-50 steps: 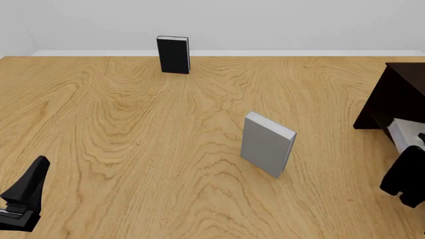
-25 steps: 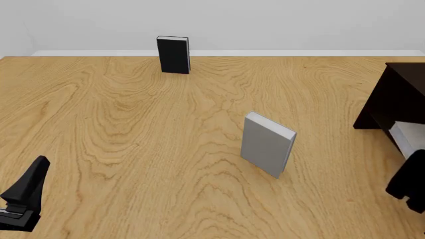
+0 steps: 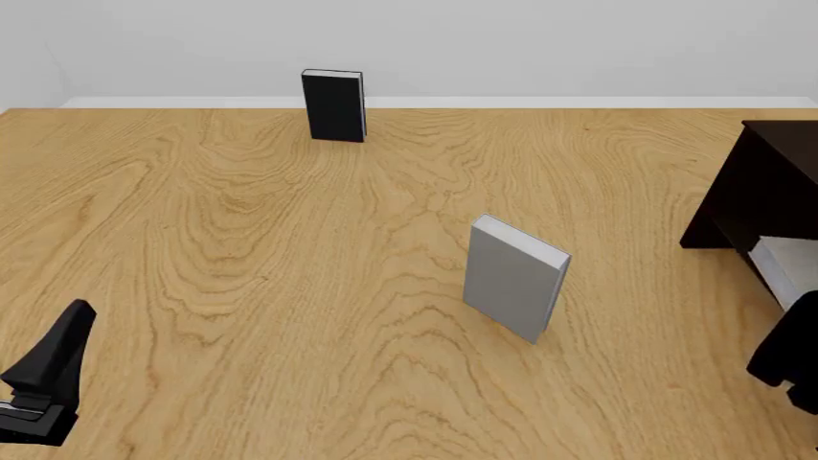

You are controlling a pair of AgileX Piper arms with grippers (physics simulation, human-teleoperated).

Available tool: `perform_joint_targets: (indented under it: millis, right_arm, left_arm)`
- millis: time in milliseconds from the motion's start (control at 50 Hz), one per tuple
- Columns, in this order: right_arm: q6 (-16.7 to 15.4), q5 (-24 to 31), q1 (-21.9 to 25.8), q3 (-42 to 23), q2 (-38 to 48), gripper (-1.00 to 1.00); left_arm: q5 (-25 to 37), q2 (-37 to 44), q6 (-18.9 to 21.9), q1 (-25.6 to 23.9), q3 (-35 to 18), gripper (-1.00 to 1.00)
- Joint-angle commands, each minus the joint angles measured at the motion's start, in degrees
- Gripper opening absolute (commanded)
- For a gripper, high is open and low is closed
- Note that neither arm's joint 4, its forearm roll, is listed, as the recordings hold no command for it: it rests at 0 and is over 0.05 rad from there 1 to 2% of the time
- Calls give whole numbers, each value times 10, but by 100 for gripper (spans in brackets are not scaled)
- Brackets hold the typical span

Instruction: Pick up the book on the right and place it on the cabinet shelf.

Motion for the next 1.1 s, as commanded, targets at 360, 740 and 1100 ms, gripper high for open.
perform_joint_targets:
  millis: [360,740,1100]
  right_arm:
    - [1,42,14,-19,-45,100]
    - [3,57,104,-29,-47,100]
    - [22,109,163,-61,-83,100]
  left_arm:
    - [1,0,1,-1,0,100]
    - [1,0,0,-1,0,100]
    - [0,0,-3,0,0,100]
